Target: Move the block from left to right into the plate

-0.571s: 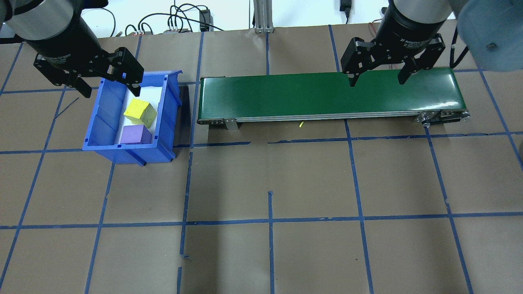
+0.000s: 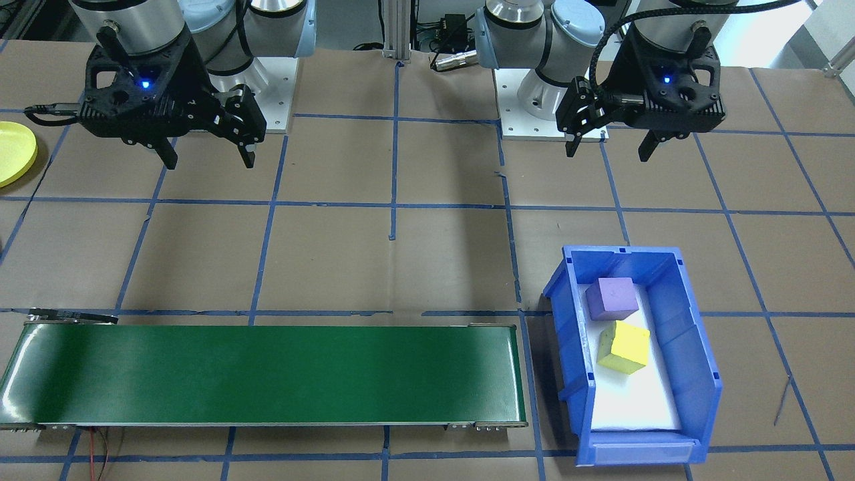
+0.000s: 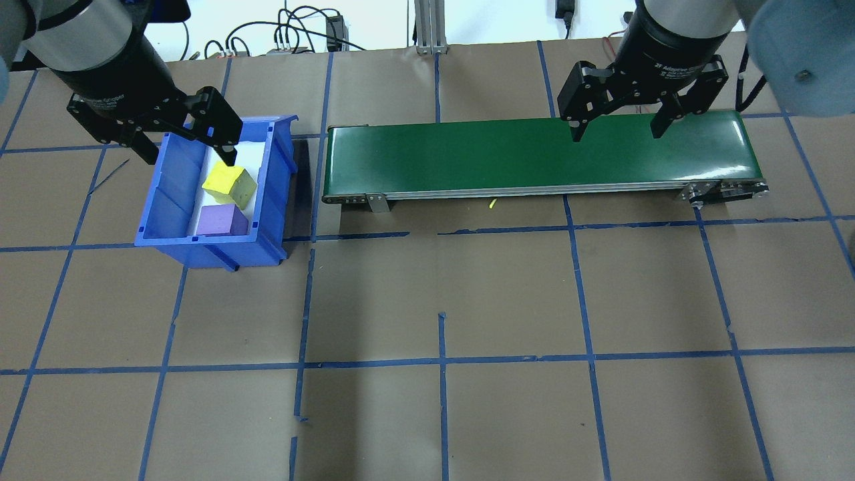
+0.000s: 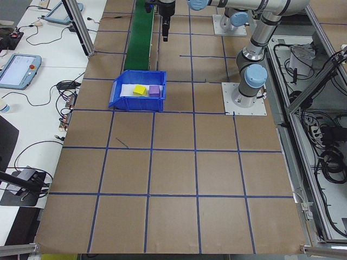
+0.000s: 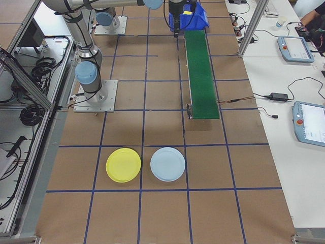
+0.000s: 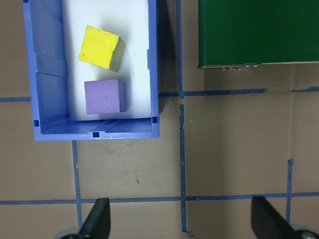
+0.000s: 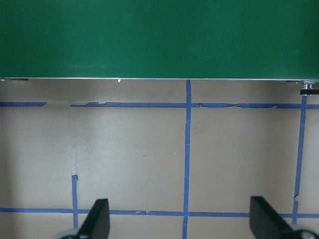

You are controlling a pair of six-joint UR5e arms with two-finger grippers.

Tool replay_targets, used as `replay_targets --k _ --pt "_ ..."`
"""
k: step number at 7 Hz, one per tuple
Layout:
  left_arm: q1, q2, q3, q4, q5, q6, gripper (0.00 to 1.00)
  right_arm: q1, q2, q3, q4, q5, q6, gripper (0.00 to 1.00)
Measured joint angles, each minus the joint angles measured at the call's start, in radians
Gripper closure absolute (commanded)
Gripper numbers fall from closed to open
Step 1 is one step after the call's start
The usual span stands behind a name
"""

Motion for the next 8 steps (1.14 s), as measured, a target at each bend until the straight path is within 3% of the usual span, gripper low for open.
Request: replay_targets --k 2,5,8 --pt "0.063 -0.105 -0.004 0.092 -0.003 0.083 0.00 0.000 0.000 0.000 0.000 0.000 0.000 0.00" --pt "0.172 -0.284 -0.030 0.287 -0.069 0.141 0.00 0.000 0.000 0.000 -0.001 0.002 0.000 0.00" --pt "0.199 -0.359 -0.136 0.395 -0.052 0.184 0.00 0.000 0.000 0.000 0.000 0.001 0.000 0.00"
